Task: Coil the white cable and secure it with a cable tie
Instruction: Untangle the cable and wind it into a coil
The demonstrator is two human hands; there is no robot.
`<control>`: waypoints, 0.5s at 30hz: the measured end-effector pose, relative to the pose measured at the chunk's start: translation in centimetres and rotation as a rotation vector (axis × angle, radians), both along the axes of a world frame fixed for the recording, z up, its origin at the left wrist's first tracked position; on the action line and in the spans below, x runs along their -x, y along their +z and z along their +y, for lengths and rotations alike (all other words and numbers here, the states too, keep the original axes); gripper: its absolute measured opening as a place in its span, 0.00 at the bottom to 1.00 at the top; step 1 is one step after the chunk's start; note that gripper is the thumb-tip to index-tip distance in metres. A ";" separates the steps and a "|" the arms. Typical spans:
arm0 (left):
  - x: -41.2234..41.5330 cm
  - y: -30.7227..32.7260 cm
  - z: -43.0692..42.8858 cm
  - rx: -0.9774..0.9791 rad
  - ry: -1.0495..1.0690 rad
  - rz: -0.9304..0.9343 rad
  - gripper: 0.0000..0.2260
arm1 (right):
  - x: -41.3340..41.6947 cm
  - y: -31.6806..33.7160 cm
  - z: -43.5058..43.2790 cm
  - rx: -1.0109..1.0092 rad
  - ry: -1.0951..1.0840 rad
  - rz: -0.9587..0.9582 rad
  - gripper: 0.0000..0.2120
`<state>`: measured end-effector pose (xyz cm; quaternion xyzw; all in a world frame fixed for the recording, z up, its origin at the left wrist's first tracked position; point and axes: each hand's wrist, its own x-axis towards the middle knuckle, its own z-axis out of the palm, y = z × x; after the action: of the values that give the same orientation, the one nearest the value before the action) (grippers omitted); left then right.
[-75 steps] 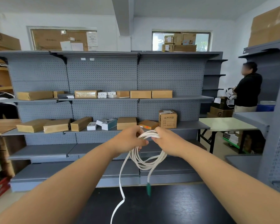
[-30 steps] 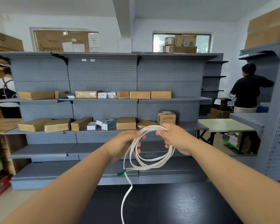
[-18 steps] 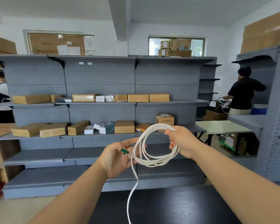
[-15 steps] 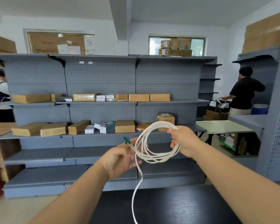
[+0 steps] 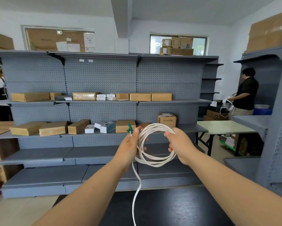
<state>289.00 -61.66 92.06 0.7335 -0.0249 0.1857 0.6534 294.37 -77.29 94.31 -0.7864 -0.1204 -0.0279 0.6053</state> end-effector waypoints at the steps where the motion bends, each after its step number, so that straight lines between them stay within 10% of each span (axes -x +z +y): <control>1: 0.0 0.1 -0.2 -0.039 0.014 -0.006 0.20 | 0.1 0.0 -0.1 0.055 0.002 -0.035 0.08; 15: -1.4 1.3 -2.7 -0.041 -0.078 0.076 0.24 | 0.6 0.6 -2.9 0.687 0.070 -0.550 0.09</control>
<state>290.38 -64.33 93.31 0.7516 -0.0326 0.1317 0.6455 293.74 -80.22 94.95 -0.9009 -0.3057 -0.1739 0.2545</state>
